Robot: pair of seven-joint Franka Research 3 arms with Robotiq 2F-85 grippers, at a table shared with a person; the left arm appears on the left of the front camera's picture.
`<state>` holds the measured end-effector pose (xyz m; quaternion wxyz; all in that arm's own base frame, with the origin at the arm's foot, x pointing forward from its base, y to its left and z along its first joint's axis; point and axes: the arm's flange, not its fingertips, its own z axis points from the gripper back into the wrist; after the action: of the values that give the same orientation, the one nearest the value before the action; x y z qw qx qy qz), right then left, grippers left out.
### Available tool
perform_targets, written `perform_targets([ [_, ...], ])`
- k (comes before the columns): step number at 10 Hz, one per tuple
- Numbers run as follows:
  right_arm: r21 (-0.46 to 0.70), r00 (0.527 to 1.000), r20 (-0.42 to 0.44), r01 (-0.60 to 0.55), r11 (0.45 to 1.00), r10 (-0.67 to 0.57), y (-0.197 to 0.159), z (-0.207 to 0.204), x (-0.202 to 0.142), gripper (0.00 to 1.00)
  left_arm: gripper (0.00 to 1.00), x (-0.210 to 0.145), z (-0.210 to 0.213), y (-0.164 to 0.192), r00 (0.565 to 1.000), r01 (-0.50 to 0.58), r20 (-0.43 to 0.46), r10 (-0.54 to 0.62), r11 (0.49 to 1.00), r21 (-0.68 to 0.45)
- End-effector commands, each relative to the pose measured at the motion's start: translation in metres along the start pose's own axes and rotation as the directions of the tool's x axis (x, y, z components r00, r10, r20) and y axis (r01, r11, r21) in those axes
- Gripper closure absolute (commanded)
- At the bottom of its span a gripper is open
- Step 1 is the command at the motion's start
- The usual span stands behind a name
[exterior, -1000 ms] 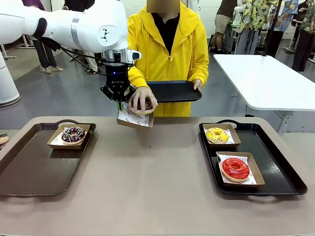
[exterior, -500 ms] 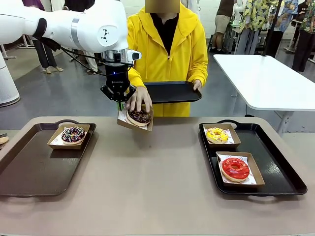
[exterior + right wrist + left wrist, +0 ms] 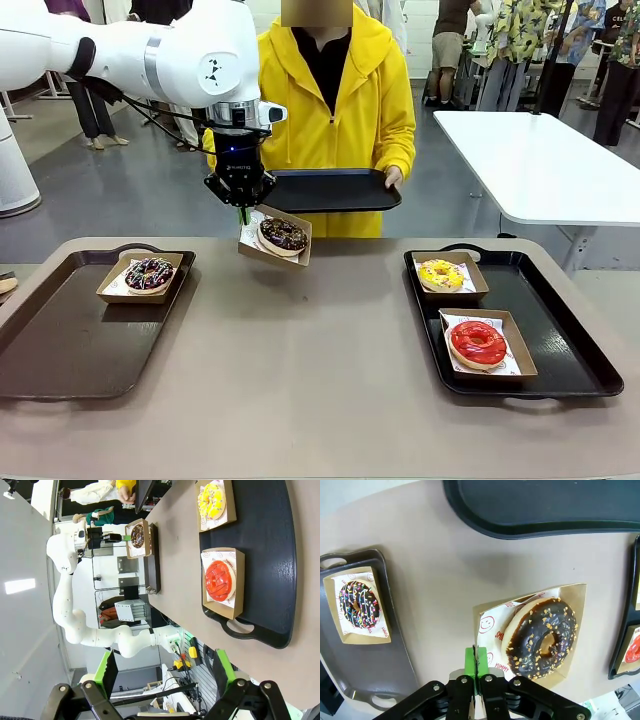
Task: Individually package the donuts and arrange them on the tray.
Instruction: Place the picked Paper togo box on the Handle tray.
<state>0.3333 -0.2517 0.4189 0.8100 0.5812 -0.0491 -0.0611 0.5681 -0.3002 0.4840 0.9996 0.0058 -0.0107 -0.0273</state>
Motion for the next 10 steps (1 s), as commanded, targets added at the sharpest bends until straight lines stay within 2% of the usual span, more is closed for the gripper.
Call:
perform_targets([
  [1, 0.011, 1.0, -0.003, -0.003, 1.0, 0.003, 0.0, 0.002, 0.0, 0.0, 1.0, -0.001, 0.001, 0.001, 1.0, 0.0, -0.004, 0.0, 1.0, -0.004],
  [7, 0.011, 1.0, -0.003, -0.003, 1.0, 0.003, 0.0, 0.002, 0.0, 0.0, 0.99, 0.0, 0.0, 0.0, 1.0, 0.0, 0.0, 0.0, 1.0, 0.0],
  [10, 0.011, 1.0, -0.003, -0.003, 1.0, 0.003, 0.0, 0.002, 0.0, 0.0, 0.99, -0.029, 0.032, 0.029, 0.999, 0.047, -0.024, -0.049, 0.998, -0.048],
])
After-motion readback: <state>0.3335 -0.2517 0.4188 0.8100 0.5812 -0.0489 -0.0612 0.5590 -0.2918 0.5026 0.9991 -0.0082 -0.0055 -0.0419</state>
